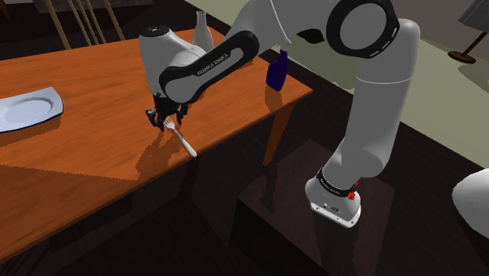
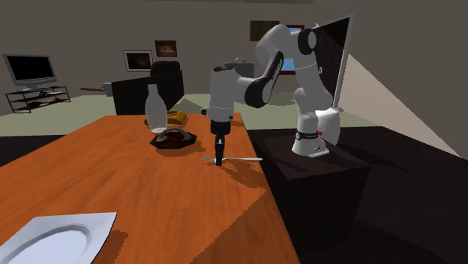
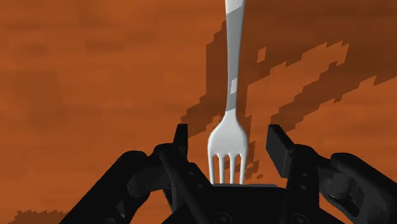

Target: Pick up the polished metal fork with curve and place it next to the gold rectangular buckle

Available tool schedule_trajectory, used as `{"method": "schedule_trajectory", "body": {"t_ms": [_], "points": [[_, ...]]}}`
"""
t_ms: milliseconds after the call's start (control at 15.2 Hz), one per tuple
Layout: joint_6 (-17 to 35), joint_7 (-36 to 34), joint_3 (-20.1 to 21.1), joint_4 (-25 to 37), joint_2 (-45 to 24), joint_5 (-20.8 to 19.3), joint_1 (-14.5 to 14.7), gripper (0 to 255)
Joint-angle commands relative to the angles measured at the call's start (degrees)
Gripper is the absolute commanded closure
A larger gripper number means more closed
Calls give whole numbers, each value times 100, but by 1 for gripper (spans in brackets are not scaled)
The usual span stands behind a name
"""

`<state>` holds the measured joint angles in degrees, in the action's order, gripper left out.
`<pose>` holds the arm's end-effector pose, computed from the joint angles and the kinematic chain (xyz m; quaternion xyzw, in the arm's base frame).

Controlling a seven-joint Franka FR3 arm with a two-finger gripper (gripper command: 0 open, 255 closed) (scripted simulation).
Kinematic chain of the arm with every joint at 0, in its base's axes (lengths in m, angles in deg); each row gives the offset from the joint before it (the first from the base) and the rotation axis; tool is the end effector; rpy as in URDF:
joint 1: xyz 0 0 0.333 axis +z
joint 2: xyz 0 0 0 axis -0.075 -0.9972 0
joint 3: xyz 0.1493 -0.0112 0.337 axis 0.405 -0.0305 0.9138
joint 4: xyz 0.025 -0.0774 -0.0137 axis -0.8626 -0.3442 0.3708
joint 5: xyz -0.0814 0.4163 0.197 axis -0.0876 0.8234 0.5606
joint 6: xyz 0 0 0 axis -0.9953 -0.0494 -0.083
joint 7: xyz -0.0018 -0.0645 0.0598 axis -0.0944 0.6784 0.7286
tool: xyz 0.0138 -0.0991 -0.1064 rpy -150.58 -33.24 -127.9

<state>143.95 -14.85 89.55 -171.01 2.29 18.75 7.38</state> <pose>0.6496 0.2987 0.2929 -0.9945 0.0973 -0.0383 0.0054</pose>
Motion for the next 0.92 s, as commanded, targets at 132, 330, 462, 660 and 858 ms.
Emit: {"method": "schedule_trajectory", "body": {"t_ms": [132, 330, 462, 660, 858], "points": [[22, -7, 5, -25, -3, 3, 5, 255], [13, 24, 5, -42, 27, 19, -18, 255], [18, 13, 2, -30, 11, 9, -10, 255], [-111, 38, 27, 41, 72, 57, -14, 255], [-298, 92, 63, 120, 192, 134, -39, 255]]}}
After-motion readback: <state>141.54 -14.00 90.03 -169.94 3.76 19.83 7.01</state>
